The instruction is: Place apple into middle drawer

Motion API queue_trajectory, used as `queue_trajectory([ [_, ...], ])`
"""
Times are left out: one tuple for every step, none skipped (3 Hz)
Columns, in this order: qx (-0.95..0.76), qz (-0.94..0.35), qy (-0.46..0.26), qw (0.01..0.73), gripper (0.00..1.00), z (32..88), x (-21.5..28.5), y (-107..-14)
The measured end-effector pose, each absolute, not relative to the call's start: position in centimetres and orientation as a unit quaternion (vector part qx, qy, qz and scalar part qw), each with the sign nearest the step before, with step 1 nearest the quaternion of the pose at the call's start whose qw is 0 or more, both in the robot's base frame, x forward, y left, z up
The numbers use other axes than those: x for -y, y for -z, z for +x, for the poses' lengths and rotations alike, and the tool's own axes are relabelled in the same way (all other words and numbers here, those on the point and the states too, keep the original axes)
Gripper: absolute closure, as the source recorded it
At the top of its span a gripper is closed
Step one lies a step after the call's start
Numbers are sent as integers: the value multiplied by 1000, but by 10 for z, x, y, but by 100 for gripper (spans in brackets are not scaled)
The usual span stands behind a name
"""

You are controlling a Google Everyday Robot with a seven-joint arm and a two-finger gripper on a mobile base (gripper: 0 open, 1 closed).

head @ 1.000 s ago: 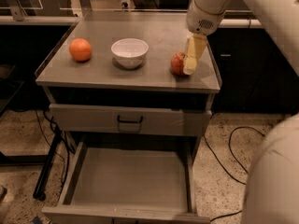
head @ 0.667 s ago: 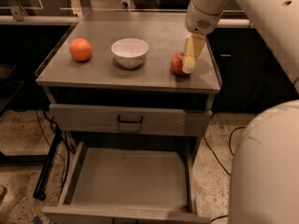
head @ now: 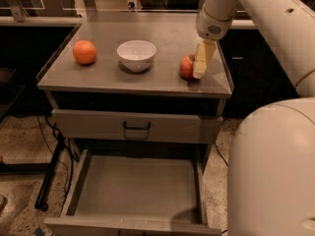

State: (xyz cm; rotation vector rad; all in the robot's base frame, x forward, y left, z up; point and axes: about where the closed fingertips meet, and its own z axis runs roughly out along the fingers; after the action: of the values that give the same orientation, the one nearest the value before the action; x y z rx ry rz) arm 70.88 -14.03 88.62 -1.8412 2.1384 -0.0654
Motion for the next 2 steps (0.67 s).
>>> queue_trajectory([
  [-754, -638, 12, 154, 0, 717, 138, -871],
  [-759, -634, -4, 147, 0, 721, 136, -855],
])
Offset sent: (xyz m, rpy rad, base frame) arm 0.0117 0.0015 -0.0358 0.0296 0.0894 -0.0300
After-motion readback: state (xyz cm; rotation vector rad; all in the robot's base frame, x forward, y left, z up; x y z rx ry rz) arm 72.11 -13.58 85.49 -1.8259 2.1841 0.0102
